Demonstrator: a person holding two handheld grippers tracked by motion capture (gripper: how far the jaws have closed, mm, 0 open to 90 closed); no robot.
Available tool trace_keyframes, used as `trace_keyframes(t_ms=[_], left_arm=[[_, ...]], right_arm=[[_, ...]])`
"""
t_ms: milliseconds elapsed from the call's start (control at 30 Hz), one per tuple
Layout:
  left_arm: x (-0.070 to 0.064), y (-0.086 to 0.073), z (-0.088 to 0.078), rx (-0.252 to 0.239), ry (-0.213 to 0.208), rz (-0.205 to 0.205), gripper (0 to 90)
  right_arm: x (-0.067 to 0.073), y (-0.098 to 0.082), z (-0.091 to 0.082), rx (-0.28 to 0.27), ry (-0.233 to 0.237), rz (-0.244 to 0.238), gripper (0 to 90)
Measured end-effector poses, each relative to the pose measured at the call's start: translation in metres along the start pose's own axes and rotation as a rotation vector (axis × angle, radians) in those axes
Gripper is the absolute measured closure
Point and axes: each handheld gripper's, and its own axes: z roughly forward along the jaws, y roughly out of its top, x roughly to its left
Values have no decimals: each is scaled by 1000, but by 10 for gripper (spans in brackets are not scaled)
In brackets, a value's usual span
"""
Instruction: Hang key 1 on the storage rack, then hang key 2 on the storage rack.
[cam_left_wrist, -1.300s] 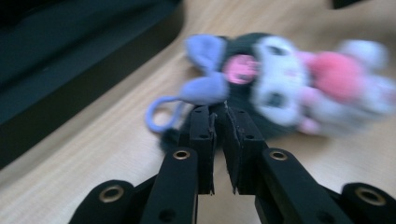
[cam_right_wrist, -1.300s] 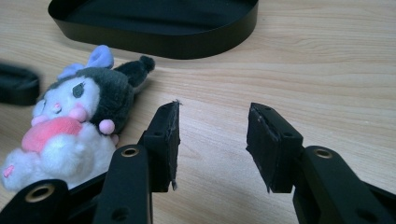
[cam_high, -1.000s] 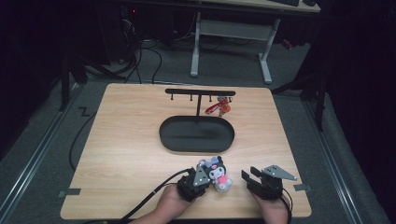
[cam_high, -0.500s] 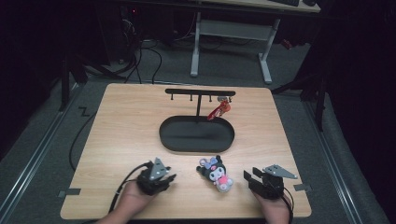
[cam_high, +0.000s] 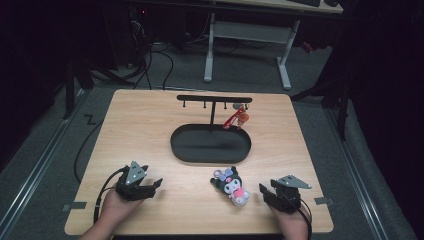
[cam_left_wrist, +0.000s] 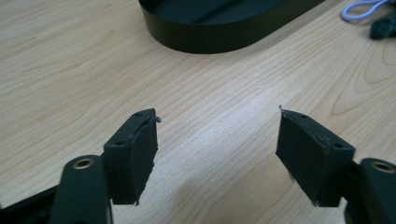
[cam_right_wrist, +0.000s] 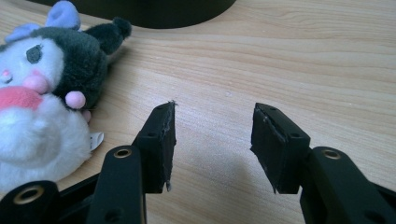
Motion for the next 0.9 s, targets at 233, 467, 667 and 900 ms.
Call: trace_keyframes(t_ms=[233, 467, 667, 900], left_arm=[[2, -3, -6, -9, -14, -6, 274], [7, -4, -8, -23, -21, -30, 273], [8, -5, -8, -21, -41, -32, 273], [5, -5, -6, -19, -57, -18, 272]], right_arm=[[7, 8, 8, 26, -11, -32, 496], [15, 18, 13, 81, -30, -66, 477], [17, 24, 13, 156, -27, -48, 472], [20, 27, 11, 249, -26, -50, 461]])
